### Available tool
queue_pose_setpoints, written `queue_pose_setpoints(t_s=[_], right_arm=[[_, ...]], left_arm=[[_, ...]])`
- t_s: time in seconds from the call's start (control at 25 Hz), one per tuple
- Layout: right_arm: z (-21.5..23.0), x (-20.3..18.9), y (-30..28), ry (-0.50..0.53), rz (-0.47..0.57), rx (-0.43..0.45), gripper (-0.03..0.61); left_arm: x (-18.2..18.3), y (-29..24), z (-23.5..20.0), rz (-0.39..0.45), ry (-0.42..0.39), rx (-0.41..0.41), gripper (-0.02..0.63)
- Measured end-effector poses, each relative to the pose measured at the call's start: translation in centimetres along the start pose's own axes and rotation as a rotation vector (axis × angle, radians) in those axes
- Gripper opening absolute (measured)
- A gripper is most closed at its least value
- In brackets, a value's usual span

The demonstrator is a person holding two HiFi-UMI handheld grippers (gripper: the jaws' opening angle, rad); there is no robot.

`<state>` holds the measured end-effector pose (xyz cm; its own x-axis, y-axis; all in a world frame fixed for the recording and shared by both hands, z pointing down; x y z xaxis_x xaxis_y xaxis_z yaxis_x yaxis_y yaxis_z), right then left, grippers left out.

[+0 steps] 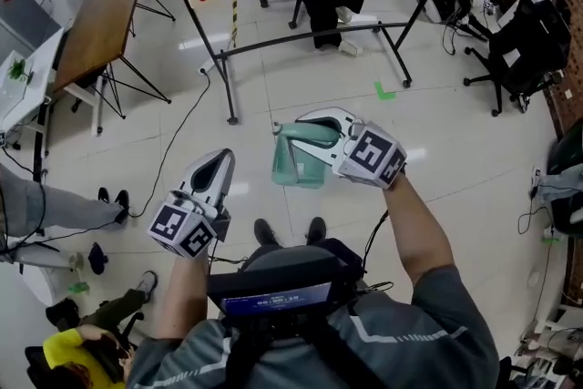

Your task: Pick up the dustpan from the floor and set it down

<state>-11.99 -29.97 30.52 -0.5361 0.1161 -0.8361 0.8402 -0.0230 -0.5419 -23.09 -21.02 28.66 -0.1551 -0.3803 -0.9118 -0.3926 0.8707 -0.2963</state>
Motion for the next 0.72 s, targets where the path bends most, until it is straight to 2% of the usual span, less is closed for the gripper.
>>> queue_pose_setpoints(t_s=[0.16, 0.36, 0.48, 0.72], right_arm=[[2.0, -2.1, -1.7, -0.008, -0.01, -0.032, 0.153], [4.2, -7.2, -6.1, -0.04, -0.027, -0.074, 0.152], [6.5, -11.7, -9.7, -0.052, -0.058, -0.055, 0.152], [8.8, -22.7, -16.4, -0.059, -0.139, -0.005, 0.15]], left_arm=[[-0.7, -2.3, -2.4, -0.015, 0.005, -0.013, 0.026], [-5.1, -6.1, -7.0, -0.076, 0.006, -0.037, 0.026], [-8.3, -10.1, -9.9, -0.093, 0.026, -0.038, 0.026], [-17.0, -17.7, -12.5, -0.152, 0.026, -0.07, 0.026]])
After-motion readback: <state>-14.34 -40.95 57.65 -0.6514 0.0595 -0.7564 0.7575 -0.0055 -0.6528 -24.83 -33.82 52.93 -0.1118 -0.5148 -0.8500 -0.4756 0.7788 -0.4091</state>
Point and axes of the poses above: the fingertips, and each gripper's own axes: y backward along the fingers, z to its right, x out of its top, the point moved 2 cm from there along y, backward along the fingers, and after that the axes turned 12 degrees about -z, right-handed, at the moved point
